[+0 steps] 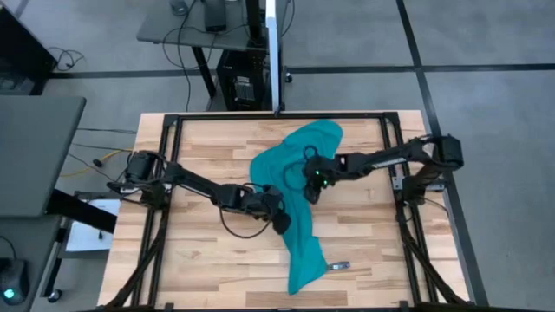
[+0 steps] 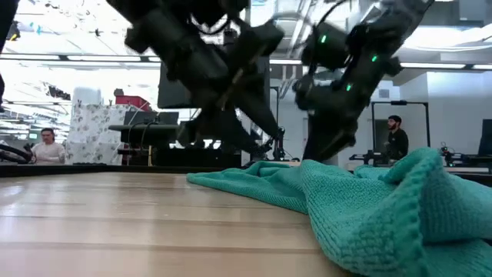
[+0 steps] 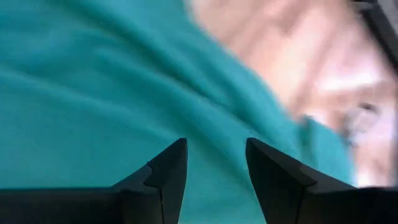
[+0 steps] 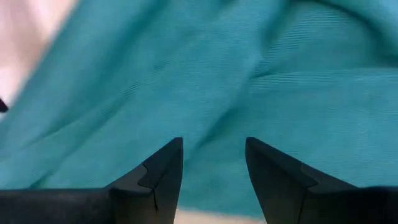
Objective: Roll towel
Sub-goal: Prepare the towel
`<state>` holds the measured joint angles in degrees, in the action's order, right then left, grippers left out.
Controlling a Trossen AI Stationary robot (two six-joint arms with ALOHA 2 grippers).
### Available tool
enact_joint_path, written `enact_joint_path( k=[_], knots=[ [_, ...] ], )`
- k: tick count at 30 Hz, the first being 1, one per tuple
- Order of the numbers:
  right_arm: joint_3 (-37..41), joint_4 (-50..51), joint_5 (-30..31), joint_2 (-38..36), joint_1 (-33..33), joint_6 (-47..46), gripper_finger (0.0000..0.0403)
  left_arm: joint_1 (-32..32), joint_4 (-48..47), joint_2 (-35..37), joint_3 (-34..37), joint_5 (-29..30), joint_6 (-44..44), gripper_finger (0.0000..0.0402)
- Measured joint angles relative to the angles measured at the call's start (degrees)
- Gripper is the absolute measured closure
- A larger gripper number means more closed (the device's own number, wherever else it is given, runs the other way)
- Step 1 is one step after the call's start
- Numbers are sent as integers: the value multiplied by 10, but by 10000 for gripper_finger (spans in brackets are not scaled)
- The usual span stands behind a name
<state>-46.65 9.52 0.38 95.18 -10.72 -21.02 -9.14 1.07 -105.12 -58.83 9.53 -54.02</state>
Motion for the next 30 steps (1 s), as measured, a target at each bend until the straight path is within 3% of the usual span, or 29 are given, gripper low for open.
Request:
enact_joint_path(
  k=[8, 11, 16, 23, 27, 30],
  knots=[
    [-2, -30, -4, 42, -38, 11, 237, 26, 12, 0, 20, 2, 46, 253],
    [-3, -19, -3, 50, -38, 50, 237, 25, -38, 0, 38, -2, 54, 253],
    [-3, 83, -4, 29, -55, 95, 237, 17, -169, 5, 36, -12, 67, 253],
    [4, 231, 34, -55, -114, 142, 237, 10, -228, 21, 36, -24, 93, 253],
    [2, 280, -52, -141, -127, 94, 237, 21, -237, 45, 26, -35, 99, 253],
    [2, 282, -120, -203, -96, 59, 237, 26, -219, 67, 12, -37, 108, 253]
  ],
)
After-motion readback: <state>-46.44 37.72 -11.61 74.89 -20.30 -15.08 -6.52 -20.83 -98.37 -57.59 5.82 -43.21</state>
